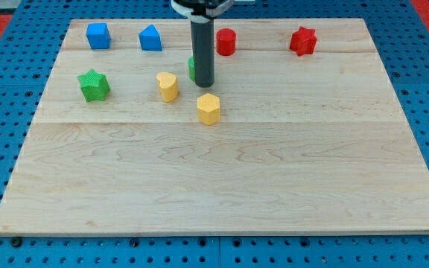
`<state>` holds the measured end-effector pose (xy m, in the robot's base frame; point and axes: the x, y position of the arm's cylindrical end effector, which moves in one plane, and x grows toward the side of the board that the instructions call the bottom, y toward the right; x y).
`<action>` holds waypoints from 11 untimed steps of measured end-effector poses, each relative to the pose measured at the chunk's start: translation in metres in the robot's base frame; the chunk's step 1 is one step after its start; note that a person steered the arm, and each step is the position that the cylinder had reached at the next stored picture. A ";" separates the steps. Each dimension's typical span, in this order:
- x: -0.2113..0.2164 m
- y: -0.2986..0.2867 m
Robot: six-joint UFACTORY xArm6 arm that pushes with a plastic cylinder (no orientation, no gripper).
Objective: Place the yellow hexagon diagonally to the green circle
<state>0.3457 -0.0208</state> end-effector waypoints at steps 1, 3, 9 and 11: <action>-0.011 0.000; 0.043 0.036; 0.087 0.065; 0.070 -0.023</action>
